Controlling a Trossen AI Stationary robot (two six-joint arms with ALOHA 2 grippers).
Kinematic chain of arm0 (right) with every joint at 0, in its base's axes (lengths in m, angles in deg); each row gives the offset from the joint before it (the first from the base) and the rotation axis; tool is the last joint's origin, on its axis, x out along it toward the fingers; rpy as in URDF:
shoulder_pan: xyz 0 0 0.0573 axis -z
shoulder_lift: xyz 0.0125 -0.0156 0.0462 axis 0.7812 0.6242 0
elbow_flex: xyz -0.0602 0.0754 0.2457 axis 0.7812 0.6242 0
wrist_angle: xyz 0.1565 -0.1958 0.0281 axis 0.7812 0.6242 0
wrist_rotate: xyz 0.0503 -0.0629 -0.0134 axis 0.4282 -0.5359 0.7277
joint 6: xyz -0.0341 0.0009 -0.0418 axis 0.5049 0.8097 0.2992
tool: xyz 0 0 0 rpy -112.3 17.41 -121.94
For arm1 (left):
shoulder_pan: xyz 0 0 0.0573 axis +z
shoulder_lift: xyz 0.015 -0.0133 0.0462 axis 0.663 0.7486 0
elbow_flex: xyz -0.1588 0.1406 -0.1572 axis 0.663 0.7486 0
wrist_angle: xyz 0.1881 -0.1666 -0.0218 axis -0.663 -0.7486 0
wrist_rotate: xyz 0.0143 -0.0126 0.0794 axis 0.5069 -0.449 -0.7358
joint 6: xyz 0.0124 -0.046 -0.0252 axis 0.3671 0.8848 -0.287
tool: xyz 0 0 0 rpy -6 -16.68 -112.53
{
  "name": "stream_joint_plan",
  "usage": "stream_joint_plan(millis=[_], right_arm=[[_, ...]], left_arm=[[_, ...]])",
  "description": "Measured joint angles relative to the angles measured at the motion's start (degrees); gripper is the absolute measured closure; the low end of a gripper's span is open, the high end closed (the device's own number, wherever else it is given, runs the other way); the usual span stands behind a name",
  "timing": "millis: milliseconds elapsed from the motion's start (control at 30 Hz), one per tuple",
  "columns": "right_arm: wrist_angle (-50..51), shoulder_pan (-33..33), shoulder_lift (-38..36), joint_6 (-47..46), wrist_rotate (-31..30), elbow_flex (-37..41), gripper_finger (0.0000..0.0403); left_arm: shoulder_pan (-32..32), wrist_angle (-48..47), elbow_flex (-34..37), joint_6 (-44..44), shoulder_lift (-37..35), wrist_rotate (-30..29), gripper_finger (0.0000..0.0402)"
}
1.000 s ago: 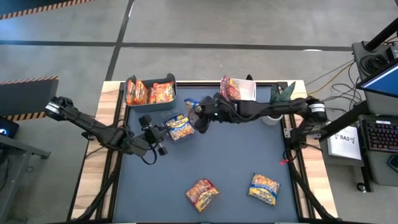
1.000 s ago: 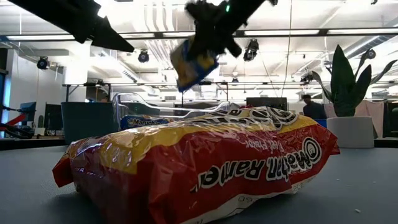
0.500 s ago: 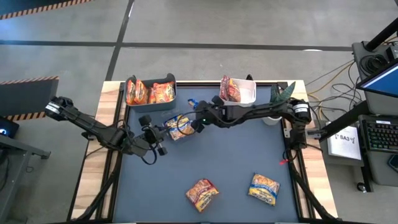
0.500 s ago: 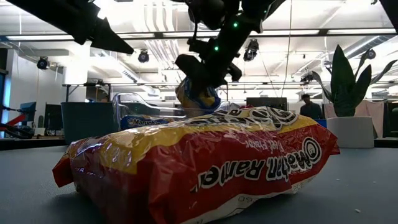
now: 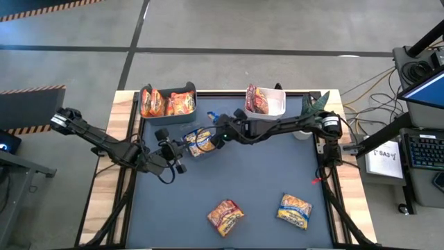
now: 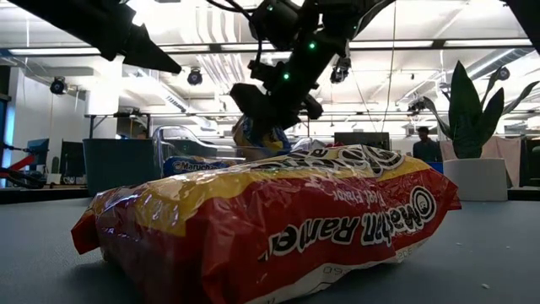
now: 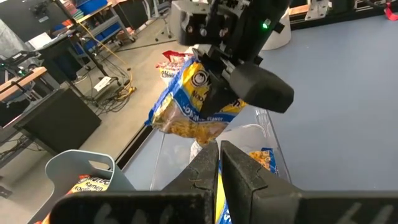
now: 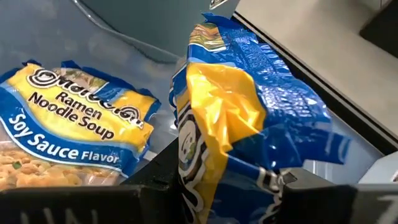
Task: Sort Maruchan noodles
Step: Put the blue noodle pack into the transparent bin
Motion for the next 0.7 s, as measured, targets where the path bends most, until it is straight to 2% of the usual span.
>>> stream_joint_plan(millis=[200,333,467,700], right_arm=[[-4.2,-0.4,0.0,0.1,-1.2,1.5,0.0287],[-8.7,-0.8,0.0,0.8,-2.1,2.2,0.0271],[-8.6,-0.8,0.2,0.4,-1.9,2.8,0.0250],[-8.7,-1.1,0.2,0.5,-1.1,2.9,0.0246]], left_arm=[[0.0,-0.1,0.2,0.0,0.0,0.0,0.0402],[0.0,-0.1,0.2,0.0,0.0,0.0,0.0402],[0.0,-0.1,0.2,0.0,0.0,0.0,0.0402],[0.0,-0.1,0.2,0.0,0.0,0.0,0.0402]])
